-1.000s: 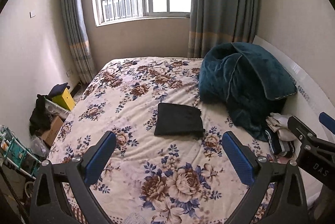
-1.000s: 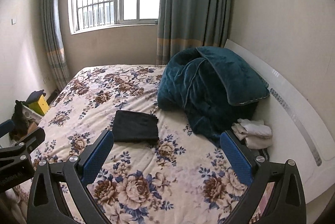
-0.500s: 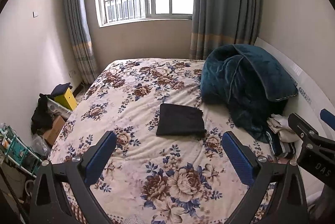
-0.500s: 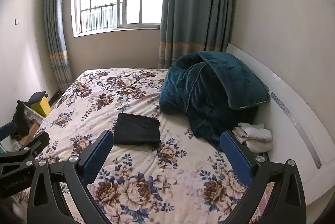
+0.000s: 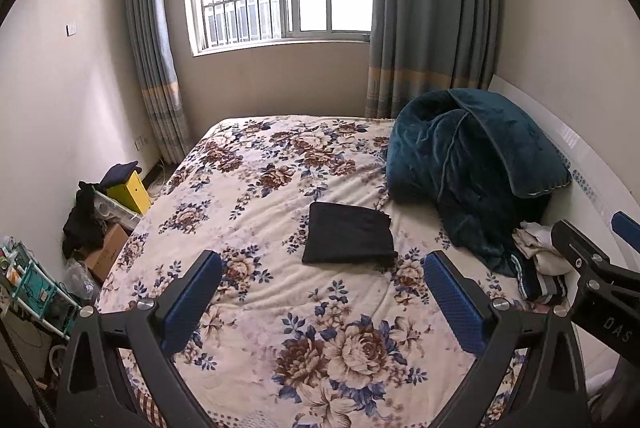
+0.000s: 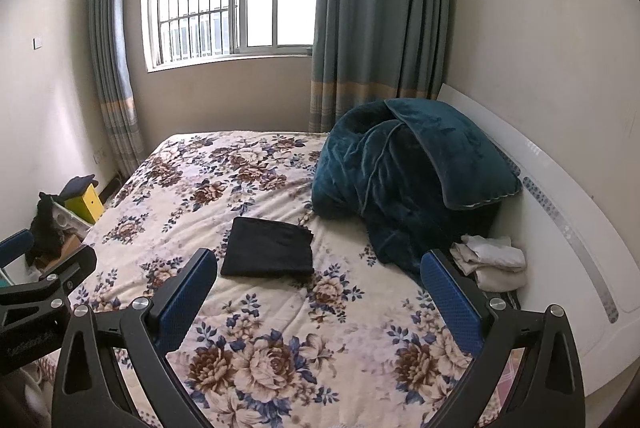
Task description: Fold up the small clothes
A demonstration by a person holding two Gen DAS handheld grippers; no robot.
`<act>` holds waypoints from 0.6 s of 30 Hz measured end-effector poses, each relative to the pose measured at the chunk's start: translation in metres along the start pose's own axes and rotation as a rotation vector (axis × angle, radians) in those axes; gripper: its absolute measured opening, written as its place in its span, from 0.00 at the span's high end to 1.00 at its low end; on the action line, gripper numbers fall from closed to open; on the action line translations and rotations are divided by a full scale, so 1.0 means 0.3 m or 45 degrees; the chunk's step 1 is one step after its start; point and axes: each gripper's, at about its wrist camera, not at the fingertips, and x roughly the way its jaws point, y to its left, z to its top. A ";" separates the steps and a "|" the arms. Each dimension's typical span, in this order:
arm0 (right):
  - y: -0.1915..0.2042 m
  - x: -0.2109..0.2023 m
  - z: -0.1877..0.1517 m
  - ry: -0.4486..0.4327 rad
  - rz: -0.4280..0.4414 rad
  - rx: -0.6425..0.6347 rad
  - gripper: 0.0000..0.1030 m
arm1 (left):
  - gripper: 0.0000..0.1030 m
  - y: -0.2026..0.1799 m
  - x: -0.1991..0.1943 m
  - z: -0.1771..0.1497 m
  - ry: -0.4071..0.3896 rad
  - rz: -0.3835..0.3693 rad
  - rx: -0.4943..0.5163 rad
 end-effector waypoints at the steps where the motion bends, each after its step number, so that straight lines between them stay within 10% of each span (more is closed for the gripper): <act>1: 0.001 0.001 0.002 0.000 0.001 0.001 0.00 | 0.00 -0.001 -0.003 0.001 -0.003 0.000 0.000; 18: 0.005 -0.002 -0.005 -0.005 0.003 0.006 0.00 | 0.00 -0.003 -0.005 0.011 0.005 -0.003 -0.012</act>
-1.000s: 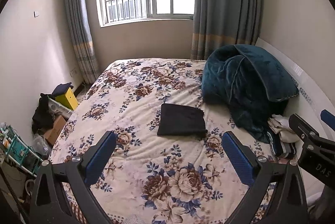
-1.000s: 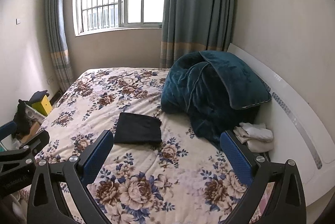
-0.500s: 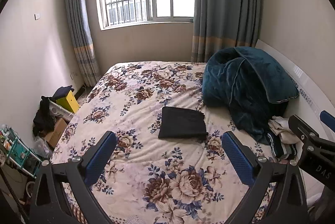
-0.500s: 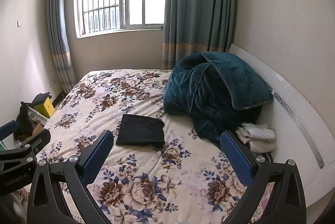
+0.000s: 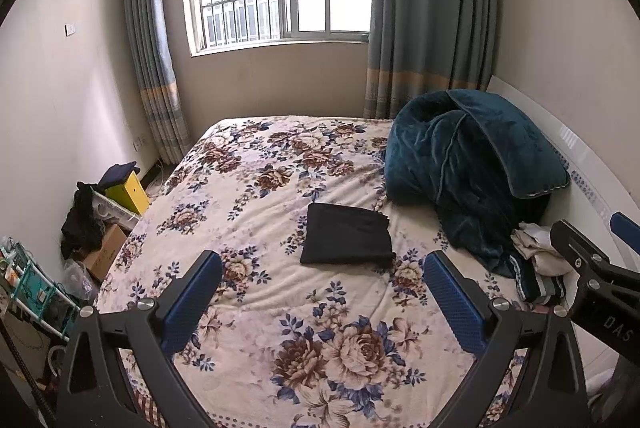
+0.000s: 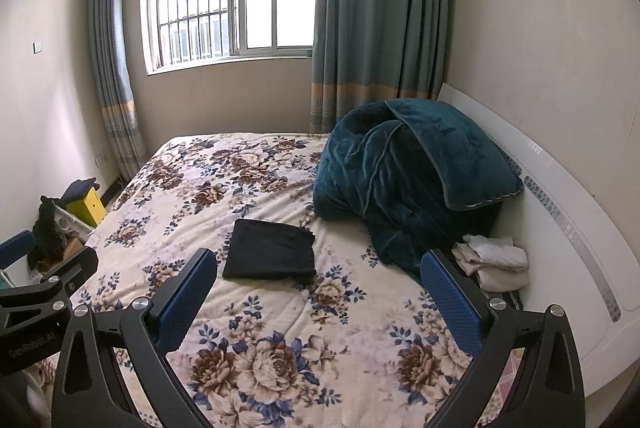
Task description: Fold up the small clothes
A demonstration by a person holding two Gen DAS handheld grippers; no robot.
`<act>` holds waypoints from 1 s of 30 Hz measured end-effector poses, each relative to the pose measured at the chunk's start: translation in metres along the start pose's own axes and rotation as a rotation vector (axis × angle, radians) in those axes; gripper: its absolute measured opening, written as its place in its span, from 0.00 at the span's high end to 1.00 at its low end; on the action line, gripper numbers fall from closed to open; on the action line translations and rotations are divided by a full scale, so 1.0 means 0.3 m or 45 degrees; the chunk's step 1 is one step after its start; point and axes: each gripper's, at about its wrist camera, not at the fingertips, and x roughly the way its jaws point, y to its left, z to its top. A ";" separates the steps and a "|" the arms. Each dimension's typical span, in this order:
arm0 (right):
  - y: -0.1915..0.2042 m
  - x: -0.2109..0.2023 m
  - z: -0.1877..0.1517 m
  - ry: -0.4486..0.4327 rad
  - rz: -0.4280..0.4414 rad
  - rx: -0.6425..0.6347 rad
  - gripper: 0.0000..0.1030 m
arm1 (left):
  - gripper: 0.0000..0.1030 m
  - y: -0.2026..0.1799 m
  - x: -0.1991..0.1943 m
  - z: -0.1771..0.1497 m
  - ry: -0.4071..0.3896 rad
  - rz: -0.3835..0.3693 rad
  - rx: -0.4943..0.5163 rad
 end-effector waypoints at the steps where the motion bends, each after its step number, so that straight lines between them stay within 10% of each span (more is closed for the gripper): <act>1: 0.000 0.001 0.002 0.002 0.000 -0.004 0.00 | 0.00 0.000 0.001 0.000 0.003 0.001 -0.002; 30: 0.012 0.001 -0.009 0.009 -0.001 -0.002 0.00 | 0.00 0.014 0.000 0.018 -0.006 0.029 -0.032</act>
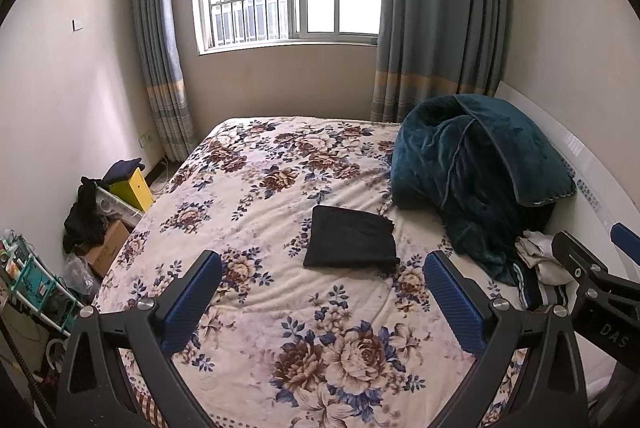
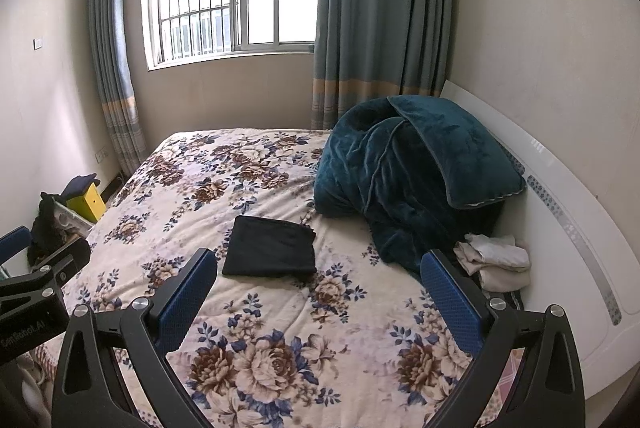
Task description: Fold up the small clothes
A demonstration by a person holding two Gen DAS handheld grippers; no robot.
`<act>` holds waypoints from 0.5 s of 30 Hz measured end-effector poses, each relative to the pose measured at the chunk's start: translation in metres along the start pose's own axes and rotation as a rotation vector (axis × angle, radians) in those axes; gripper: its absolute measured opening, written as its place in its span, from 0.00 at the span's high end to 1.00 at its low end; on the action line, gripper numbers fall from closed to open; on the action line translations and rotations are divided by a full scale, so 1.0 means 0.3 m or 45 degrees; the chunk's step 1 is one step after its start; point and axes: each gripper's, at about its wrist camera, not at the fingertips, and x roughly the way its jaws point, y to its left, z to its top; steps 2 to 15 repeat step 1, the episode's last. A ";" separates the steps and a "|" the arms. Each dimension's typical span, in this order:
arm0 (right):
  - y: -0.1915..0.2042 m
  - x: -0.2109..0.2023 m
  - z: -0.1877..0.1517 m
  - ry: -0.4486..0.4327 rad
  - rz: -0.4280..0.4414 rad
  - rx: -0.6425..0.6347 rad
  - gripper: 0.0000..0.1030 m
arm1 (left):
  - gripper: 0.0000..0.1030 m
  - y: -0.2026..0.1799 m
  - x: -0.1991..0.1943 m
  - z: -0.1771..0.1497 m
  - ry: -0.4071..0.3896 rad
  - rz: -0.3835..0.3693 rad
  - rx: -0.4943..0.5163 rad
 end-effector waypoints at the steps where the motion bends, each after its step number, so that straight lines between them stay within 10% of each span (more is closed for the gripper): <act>1: 0.000 0.000 0.000 0.000 0.000 0.000 0.00 | 0.00 0.001 0.003 0.002 0.004 0.001 -0.003; 15: 0.000 0.000 0.000 0.000 0.000 0.000 0.00 | 0.00 0.001 0.003 0.002 0.004 0.001 -0.003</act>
